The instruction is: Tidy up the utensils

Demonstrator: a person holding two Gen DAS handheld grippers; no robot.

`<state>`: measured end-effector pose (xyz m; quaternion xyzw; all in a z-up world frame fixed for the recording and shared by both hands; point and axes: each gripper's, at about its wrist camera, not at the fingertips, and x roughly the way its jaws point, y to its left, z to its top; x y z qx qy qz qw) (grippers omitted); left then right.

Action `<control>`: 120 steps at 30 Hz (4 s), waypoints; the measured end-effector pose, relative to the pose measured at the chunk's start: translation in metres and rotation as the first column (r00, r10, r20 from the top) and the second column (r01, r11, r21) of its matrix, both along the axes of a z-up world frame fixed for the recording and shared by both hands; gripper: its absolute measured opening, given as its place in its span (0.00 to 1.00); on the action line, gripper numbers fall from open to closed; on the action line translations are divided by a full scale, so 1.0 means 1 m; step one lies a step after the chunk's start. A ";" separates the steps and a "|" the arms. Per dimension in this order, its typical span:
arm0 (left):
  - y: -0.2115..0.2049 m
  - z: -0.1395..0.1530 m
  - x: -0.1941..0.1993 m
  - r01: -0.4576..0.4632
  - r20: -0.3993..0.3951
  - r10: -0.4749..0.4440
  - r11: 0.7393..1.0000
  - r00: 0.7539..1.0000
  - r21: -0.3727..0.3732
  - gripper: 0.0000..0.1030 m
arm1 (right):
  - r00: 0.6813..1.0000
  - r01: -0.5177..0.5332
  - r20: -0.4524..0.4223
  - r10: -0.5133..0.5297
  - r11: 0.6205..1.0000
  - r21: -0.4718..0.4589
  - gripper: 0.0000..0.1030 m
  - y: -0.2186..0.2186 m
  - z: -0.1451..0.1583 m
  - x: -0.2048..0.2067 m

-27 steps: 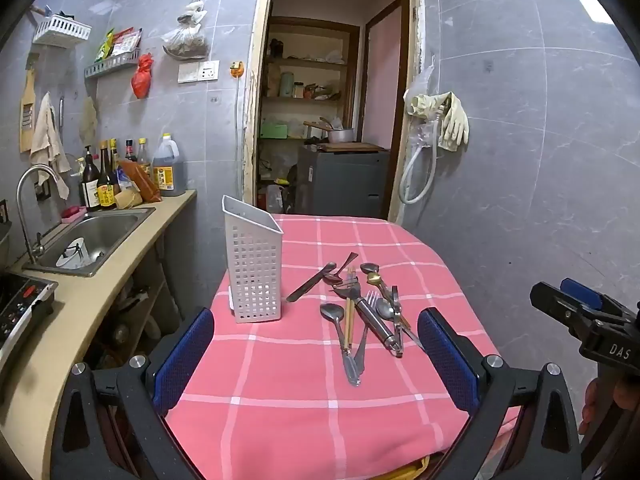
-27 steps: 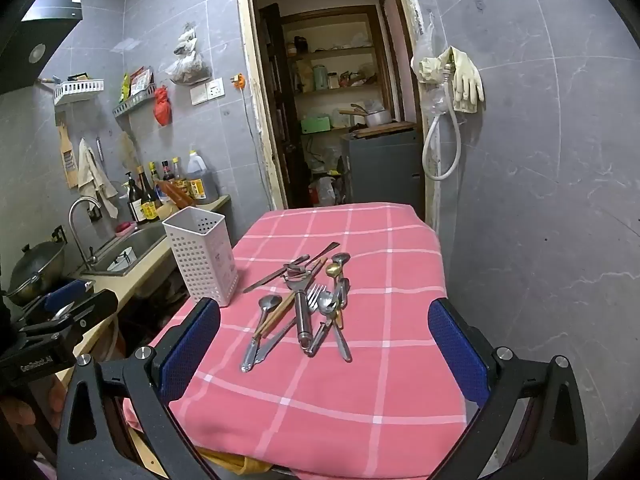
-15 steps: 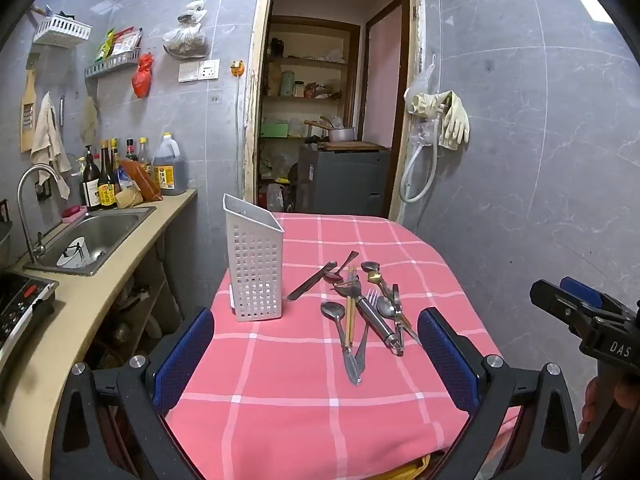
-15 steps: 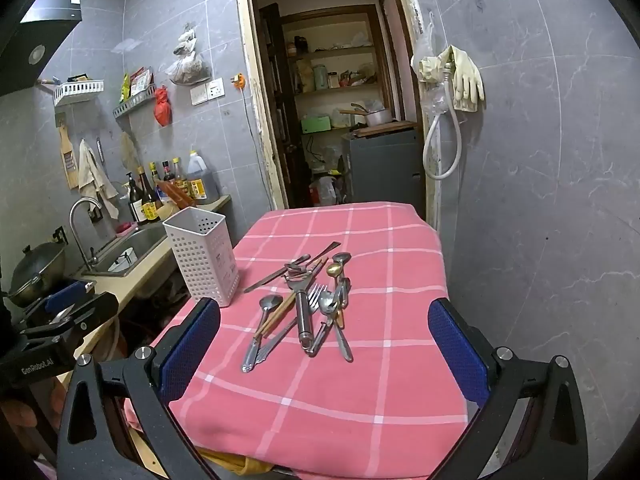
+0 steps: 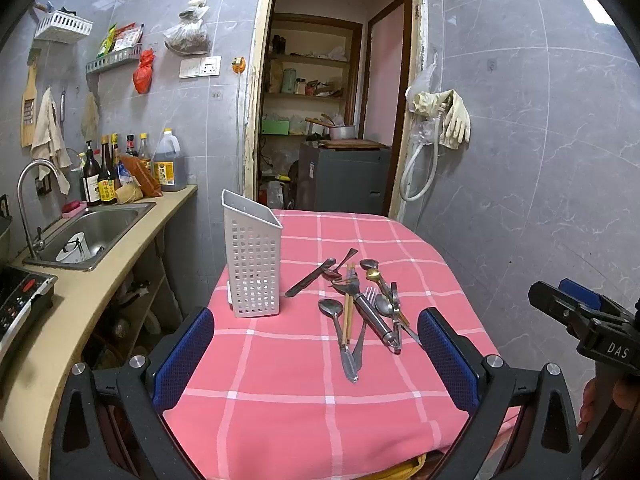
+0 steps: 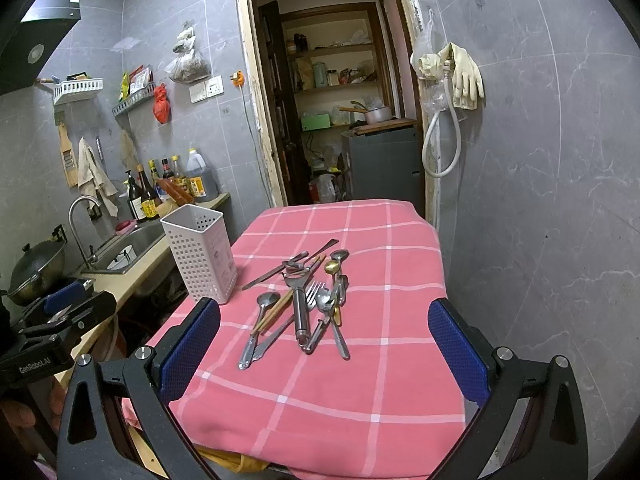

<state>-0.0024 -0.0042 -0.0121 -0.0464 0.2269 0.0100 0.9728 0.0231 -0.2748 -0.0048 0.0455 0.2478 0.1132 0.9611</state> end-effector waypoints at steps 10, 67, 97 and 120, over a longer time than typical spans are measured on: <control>0.002 -0.001 0.002 0.003 -0.005 -0.003 1.000 1.000 -0.001 0.99 | 1.000 0.000 0.001 0.000 1.000 0.002 0.99 -0.003 0.001 0.000; -0.006 0.006 0.003 0.004 -0.012 -0.004 1.000 1.000 -0.003 0.99 | 1.000 0.003 -0.009 -0.003 1.000 0.003 0.99 0.001 -0.009 0.007; 0.042 0.046 0.128 0.225 0.129 -0.223 0.974 0.966 0.001 0.99 | 0.983 0.152 0.104 -0.151 0.988 0.002 0.99 0.045 0.038 0.100; -0.028 0.007 0.268 0.118 0.026 -0.115 0.983 0.993 -0.141 0.99 | 0.996 -0.086 0.010 0.086 0.995 0.042 0.98 -0.034 -0.009 0.297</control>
